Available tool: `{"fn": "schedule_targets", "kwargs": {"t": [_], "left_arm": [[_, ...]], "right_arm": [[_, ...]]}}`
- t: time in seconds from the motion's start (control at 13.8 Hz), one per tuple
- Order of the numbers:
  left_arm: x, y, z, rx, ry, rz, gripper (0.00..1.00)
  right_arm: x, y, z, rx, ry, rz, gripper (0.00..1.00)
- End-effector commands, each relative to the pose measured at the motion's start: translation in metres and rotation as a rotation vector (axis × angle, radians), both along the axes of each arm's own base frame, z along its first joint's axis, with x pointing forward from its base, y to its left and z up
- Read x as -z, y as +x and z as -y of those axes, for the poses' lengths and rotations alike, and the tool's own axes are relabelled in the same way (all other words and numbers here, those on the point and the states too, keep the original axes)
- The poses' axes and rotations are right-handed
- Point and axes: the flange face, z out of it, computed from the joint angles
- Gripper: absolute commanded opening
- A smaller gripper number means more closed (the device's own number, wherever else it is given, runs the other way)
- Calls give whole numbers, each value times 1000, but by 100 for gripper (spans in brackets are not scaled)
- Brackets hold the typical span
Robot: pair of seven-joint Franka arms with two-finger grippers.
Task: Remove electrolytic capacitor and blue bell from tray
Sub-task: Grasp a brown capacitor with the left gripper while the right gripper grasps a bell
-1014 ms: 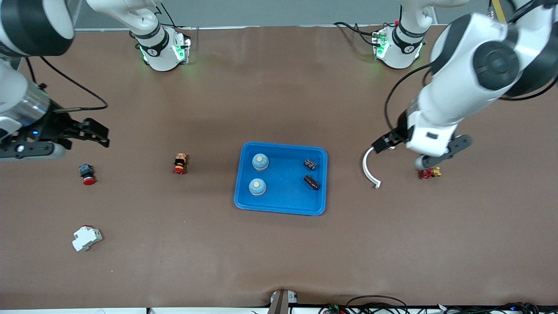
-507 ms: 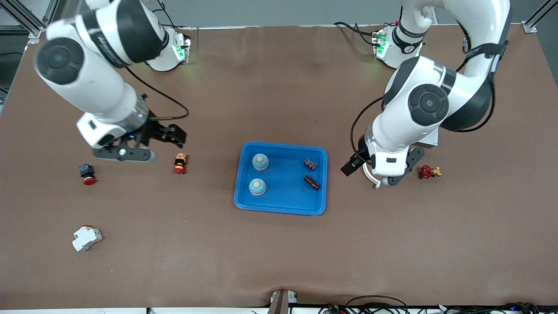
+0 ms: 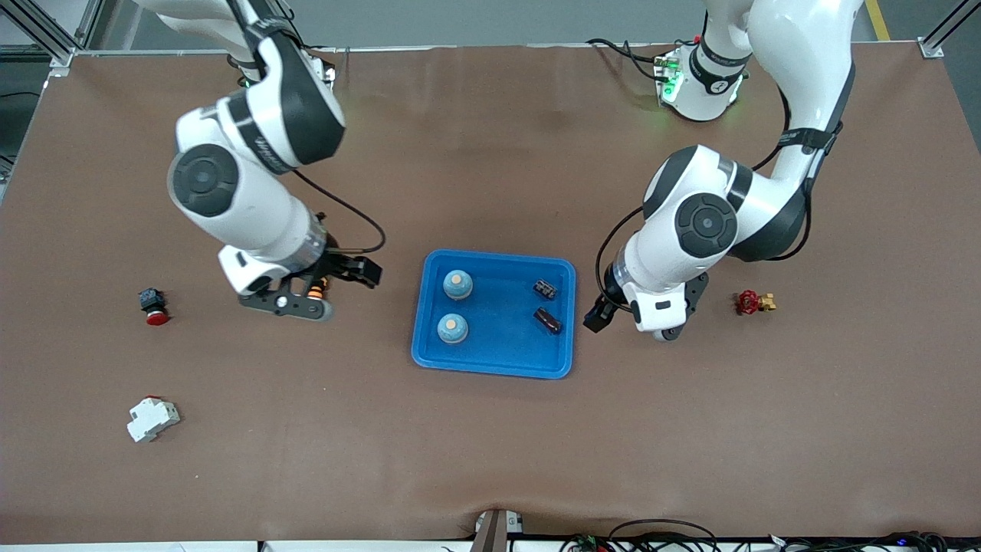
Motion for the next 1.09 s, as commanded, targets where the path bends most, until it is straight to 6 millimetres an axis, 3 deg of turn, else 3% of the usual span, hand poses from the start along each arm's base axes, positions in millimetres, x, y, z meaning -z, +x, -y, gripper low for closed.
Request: {"fn": "schedule_targets", "kwargs": {"t": [0.0, 0.14, 0.36, 0.51, 0.72, 1.01], "left_arm": [[16, -8, 4, -75, 14, 13, 100], [46, -11, 13, -120, 22, -26, 100], [69, -8, 21, -154, 1, -17, 99], [98, -18, 51, -186, -10, -11, 91], [125, -19, 55, -200, 46, 29, 80], [142, -31, 81, -169, 22, 52, 69]], "right_arm": [[23, -9, -23, 23, 4, 4, 100], [46, -12, -40, 1, -7, -4, 100], [74, -15, -64, -26, -7, 17, 100], [93, -20, -78, -46, -17, 9, 100], [124, -28, -99, -80, -34, 13, 100], [160, -36, -118, -118, -46, 19, 100]]}}
